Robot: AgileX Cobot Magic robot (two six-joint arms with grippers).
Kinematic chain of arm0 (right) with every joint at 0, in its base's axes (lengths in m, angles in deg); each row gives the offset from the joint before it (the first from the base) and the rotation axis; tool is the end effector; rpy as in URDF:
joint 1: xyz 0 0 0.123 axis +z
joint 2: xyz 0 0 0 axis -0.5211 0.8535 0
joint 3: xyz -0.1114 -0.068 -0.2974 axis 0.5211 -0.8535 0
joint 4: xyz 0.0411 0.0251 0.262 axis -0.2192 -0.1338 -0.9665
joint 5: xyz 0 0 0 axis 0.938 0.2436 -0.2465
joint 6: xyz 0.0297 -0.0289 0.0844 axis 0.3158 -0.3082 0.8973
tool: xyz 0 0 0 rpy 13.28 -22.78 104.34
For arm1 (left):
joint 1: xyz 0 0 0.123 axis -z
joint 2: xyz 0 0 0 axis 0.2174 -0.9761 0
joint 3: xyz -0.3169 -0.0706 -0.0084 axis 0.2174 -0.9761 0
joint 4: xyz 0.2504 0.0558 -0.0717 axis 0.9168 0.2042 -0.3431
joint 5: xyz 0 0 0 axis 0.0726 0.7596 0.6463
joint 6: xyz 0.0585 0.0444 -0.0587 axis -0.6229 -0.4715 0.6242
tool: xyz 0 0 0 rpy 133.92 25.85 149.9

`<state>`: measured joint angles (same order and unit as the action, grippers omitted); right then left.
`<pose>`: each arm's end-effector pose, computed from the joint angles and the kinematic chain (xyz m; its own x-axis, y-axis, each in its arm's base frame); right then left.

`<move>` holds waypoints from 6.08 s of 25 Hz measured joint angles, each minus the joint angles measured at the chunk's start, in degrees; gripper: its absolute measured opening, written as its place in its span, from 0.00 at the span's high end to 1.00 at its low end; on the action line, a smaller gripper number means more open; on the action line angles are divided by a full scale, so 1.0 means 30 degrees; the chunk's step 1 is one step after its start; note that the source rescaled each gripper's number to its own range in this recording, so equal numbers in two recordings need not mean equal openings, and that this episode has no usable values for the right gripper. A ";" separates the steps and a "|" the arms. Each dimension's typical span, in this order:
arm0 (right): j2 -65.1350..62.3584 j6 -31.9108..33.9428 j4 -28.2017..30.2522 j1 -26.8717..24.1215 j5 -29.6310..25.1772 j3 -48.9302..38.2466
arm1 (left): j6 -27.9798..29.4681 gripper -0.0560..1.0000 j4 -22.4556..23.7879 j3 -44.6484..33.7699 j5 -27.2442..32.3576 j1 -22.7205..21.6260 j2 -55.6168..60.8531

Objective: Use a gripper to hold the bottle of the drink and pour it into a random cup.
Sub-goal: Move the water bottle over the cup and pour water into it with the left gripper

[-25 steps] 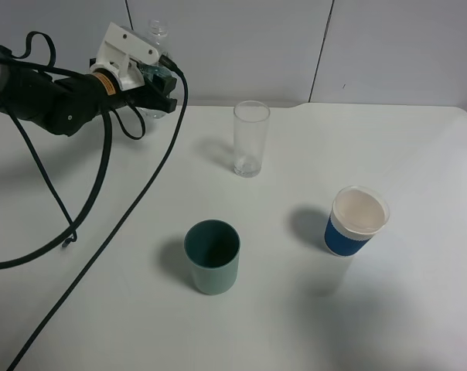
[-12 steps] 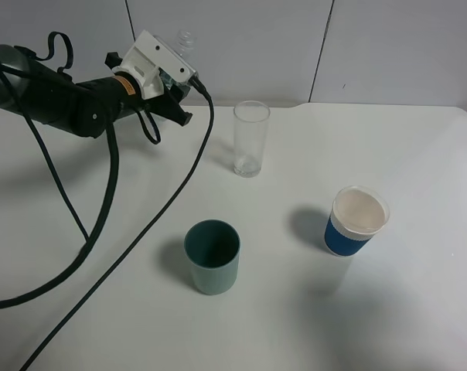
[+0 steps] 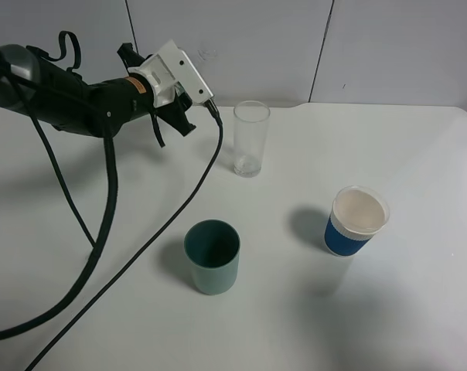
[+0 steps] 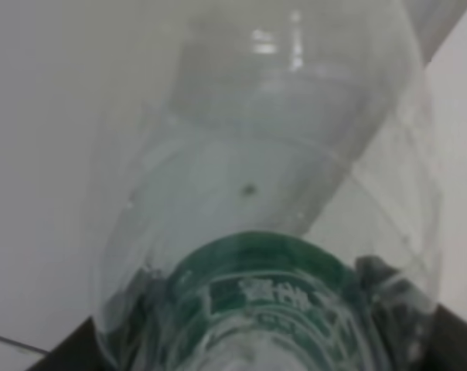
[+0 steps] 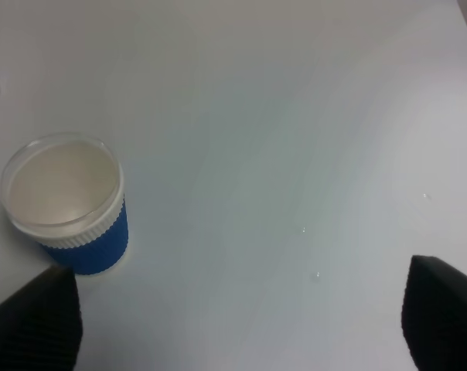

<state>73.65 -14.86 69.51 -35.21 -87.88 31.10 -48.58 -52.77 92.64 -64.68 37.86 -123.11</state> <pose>-0.0268 0.0078 0.2797 -0.4777 -0.1001 -0.8728 -0.0531 0.9950 -0.0850 0.4068 -0.1823 0.1843 0.0568 0.7005 -0.7114 0.4046 0.6353 0.6578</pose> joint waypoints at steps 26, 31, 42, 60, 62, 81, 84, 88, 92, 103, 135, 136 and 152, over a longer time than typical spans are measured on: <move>0.0000 0.0000 0.0000 0.0000 0.0000 0.0000 | -1.0940 0.92 -0.4698 0.0000 -0.0427 0.1854 0.0000; 0.0000 0.0000 0.0000 0.0000 0.0000 0.0000 | -1.2468 0.92 -0.5369 0.0000 -0.0785 0.2059 0.0000; 0.0000 0.0000 0.0000 0.0000 0.0000 0.0000 | -1.4811 0.92 -0.6936 0.0000 -0.1268 0.2256 0.0015; 0.0000 0.0000 0.0000 0.0000 0.0000 0.0000 | -1.9167 0.92 -0.9270 0.0123 -0.2088 0.3127 0.0015; 0.0000 0.0000 0.0000 0.0000 0.0000 0.0000 | -1.9344 0.92 -0.9433 0.0283 -0.2070 0.3240 0.0015; 0.0000 0.0000 0.0000 0.0000 0.0000 0.0000 | -2.0423 0.92 -0.9868 0.0347 -0.2091 0.3361 0.0037; 0.0000 0.0000 0.0000 0.0000 0.0000 0.0000 | -2.0678 0.92 -0.9907 0.0347 -0.2148 0.3361 0.0037; 0.0000 0.0000 0.0000 0.0000 0.0000 0.0000 | -2.1085 0.92 -1.0065 0.0543 -0.2216 0.3361 0.0037; 0.0000 0.0000 0.0000 0.0000 0.0000 0.0000 | -2.1194 0.92 -1.0124 0.0892 -0.2238 0.3361 0.0056; 0.0000 0.0000 0.0000 0.0000 0.0000 0.0000 | -2.2102 0.92 -1.0085 0.0973 -0.2238 0.3361 0.0056; 0.0000 0.0000 0.0000 0.0000 0.0000 0.0000 | -2.4446 0.92 -0.9953 0.0973 -0.2432 0.3361 0.0056; 0.0000 0.0000 0.0000 0.0000 0.0000 0.0000 | -2.4446 0.92 -0.9953 0.0973 -0.2432 0.3361 0.0056; 0.0000 0.0000 0.0000 0.0000 0.0000 0.0000 | -2.4446 0.92 -0.9953 0.0973 -0.2502 0.3361 0.0056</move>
<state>73.65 -14.86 69.51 -35.21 -87.88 31.10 -121.92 -82.63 95.55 -72.19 47.94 -122.95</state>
